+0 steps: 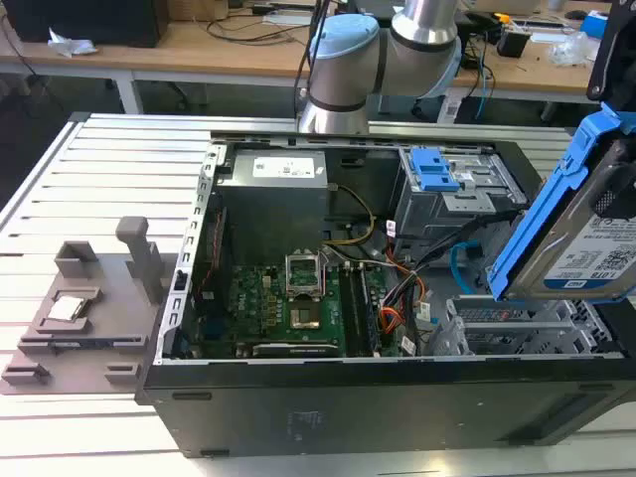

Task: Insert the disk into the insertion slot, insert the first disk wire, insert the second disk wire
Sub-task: 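Insert the disk into the insertion slot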

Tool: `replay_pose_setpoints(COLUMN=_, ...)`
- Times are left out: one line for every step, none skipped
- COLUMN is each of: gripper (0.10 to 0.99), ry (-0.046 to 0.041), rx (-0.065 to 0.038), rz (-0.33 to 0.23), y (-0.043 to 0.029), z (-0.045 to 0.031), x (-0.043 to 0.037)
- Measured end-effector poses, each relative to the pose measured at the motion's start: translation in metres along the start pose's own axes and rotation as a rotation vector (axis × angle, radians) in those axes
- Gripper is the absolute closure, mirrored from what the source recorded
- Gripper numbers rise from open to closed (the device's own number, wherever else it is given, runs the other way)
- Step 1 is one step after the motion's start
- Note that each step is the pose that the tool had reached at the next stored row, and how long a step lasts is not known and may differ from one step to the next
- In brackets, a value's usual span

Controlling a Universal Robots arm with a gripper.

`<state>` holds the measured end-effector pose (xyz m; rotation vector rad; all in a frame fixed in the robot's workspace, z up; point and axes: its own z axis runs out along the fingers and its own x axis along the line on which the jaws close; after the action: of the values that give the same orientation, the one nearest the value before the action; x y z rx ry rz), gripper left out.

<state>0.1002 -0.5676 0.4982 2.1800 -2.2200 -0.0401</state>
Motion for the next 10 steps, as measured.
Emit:
replay_pose_setpoints(gripper=0.722, ry=0.0000, rx=0.000, rz=0.000, y=0.0000, z=0.0004, x=0.0000)
replay_pose_setpoints(gripper=0.722, ry=0.0000, rx=0.000, rz=0.000, y=-0.0001, z=0.0031, x=0.0000)
replay_pose_setpoints(gripper=0.722, ry=0.0002, rx=0.000, rz=0.000, y=-0.0002, z=0.0054, x=0.0000)
replay_pose_setpoints(gripper=0.722, ry=0.0005, rx=0.000, rz=0.000, y=-0.0003, z=0.0066, x=0.0000)
replay_pose_setpoints(gripper=0.722, ry=0.0005, rx=0.000, rz=0.000, y=-0.0003, z=0.0076, x=0.0000)
replay_pose_setpoints(gripper=0.722, ry=0.0005, rx=0.000, rz=0.000, y=-0.0004, z=0.0091, x=0.0000)
replay_pose_setpoints(gripper=0.722, ry=0.0006, rx=0.000, rz=0.000, y=-0.0004, z=0.0100, x=0.0000)
replay_pose_setpoints(gripper=0.722, ry=0.0005, rx=0.000, rz=0.000, y=-0.0004, z=0.0107, x=0.0000)
replay_pose_setpoints(gripper=0.722, ry=0.0005, rx=0.000, rz=0.000, y=-0.0005, z=0.0115, x=0.0000)
replay_pose_setpoints(gripper=0.722, ry=0.0005, rx=0.000, rz=0.000, y=-0.0005, z=0.0123, x=0.0000)
